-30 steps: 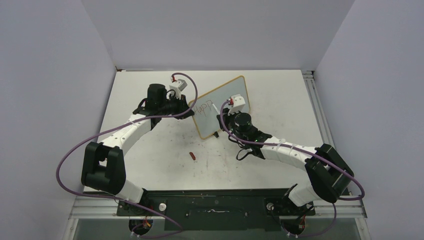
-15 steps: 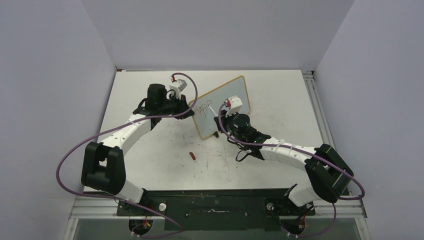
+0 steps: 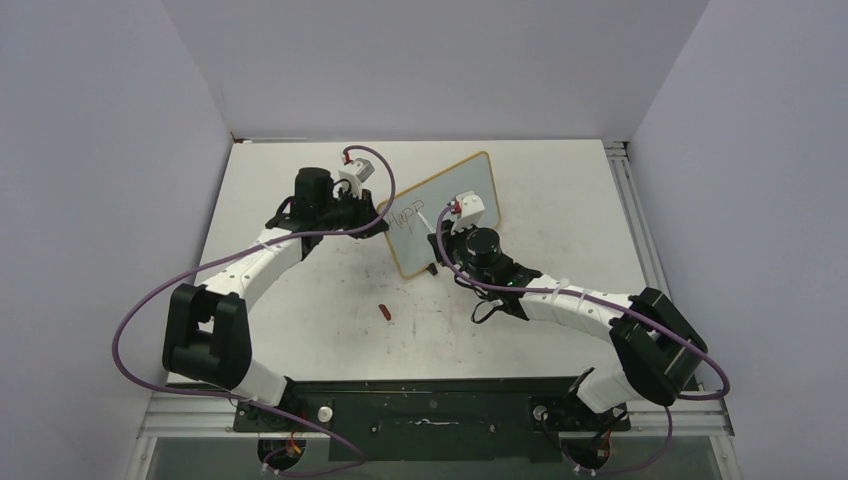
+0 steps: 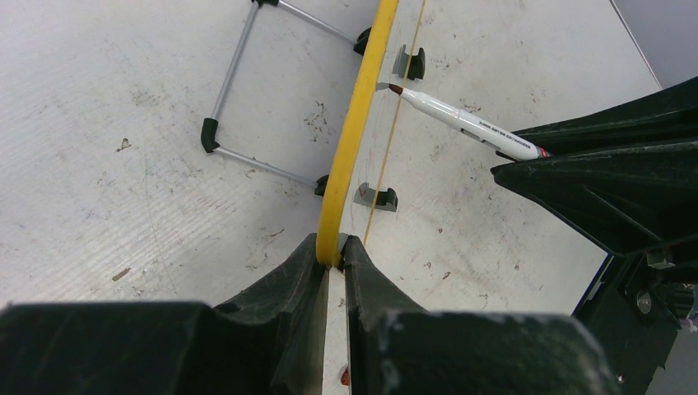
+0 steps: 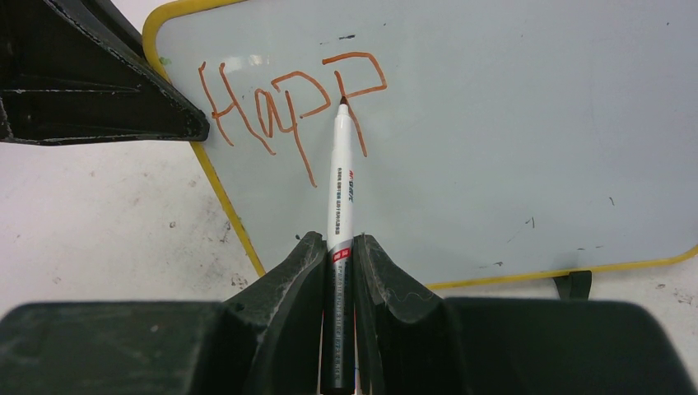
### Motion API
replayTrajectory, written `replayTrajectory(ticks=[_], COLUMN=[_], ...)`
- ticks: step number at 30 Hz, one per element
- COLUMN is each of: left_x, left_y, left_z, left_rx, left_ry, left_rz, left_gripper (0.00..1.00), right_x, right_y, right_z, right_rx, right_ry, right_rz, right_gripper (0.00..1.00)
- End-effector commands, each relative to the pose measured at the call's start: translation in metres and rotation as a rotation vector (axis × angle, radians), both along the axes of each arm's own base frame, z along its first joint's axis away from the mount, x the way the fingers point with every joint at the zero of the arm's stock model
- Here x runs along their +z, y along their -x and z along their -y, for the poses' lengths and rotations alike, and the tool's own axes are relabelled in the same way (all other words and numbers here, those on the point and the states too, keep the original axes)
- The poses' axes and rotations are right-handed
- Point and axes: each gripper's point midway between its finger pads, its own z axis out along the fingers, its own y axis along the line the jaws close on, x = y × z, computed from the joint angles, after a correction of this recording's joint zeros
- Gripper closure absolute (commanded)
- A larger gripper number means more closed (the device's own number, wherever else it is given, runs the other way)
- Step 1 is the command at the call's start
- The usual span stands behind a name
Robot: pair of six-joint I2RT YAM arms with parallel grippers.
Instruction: Write a sentence on the whiteboard
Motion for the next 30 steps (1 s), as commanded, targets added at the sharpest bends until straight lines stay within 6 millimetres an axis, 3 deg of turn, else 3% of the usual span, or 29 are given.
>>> replayTrajectory(ticks=[1, 15, 23, 30], left_x=[0.016, 0.013, 0.011, 0.011], left_y=[0.005, 0.004, 0.003, 0.003], left_z=[0.006, 0.005, 0.004, 0.005], left_rx=[-0.033, -0.032, -0.025, -0.028], left_ry=[-0.005, -0.014, -0.022, -0.022], left_rz=[0.036, 0.029, 0.031, 0.029], left_gripper=[1.0, 1.0, 1.0, 1.0], right_x=[0.028, 0.05, 0.056, 0.056], right_y=[-0.002, 0.004, -0.008, -0.019], right_z=[-0.003, 0.011, 0.03, 0.031], right_rx=[-0.002, -0.009, -0.026, -0.025], right_ry=[-0.04, -0.039, -0.058, -0.066], right_rz=[0.058, 0.087, 0.091, 0.095], right_gripper=[0.95, 0.95, 0.95, 0.95])
